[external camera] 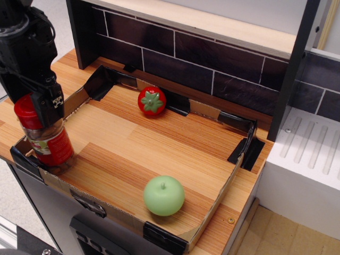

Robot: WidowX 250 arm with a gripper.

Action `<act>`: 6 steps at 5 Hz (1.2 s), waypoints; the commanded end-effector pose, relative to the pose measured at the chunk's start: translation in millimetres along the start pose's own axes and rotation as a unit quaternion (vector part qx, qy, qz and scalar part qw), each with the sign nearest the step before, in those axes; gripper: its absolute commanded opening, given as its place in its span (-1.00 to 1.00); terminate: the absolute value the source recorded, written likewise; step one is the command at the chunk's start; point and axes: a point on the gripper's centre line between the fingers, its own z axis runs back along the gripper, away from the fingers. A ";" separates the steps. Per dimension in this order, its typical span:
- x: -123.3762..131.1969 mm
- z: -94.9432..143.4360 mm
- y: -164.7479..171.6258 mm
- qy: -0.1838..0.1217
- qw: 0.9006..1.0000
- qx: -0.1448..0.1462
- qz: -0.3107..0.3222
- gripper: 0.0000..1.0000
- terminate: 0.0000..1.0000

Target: Topple basil bottle

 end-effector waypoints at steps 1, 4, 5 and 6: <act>-0.3 4.9 9.3 0.004 1.000 0.012 0.017 1.00 -1.00; 12.7 13.6 14.0 0.000 0.998 -0.026 -0.056 -1.00 -1.00; 25.4 22.7 12.5 0.027 0.993 0.017 -0.112 -1.00 -1.00; 33.8 25.4 8.7 0.037 0.988 0.098 -0.115 -1.00 -1.00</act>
